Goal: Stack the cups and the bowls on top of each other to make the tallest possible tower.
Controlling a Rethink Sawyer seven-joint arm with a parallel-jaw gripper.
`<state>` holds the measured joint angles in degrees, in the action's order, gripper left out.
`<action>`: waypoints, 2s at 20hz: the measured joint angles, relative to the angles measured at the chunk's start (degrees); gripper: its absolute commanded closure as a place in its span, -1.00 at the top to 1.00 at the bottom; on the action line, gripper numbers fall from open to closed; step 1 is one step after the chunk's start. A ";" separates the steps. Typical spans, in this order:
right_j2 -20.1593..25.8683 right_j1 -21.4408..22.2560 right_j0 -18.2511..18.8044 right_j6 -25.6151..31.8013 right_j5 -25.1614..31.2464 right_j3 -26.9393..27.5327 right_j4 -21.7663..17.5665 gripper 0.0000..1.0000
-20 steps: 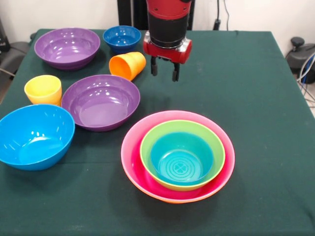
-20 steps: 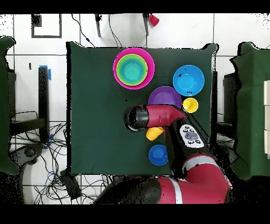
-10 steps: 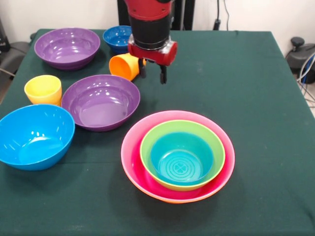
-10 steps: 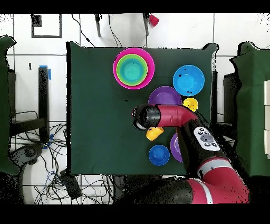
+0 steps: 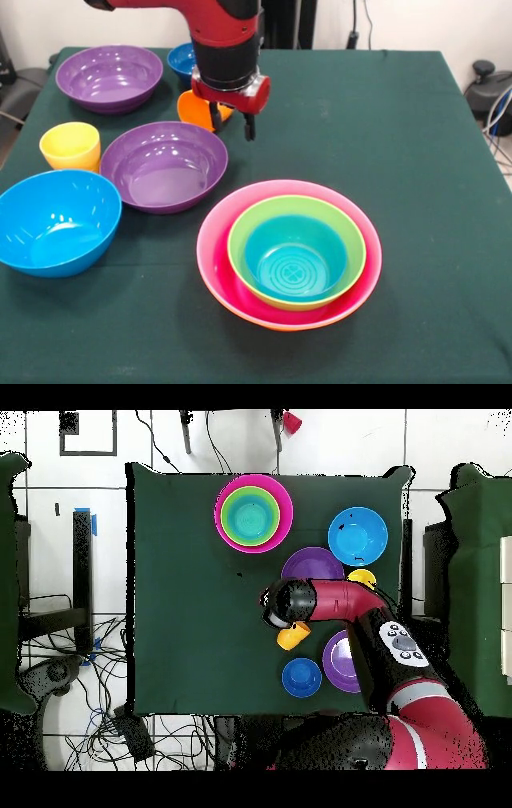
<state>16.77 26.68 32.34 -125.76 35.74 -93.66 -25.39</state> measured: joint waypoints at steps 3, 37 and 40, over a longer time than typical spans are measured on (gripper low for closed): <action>0.73 -0.27 0.02 0.00 0.83 0.44 -0.62 1.00; 2.49 -1.06 -0.12 0.00 2.40 3.34 -4.01 1.00; 2.69 -0.97 -0.06 0.00 3.46 3.54 -4.01 1.00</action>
<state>19.46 25.72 32.28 -125.76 39.20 -90.12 -29.39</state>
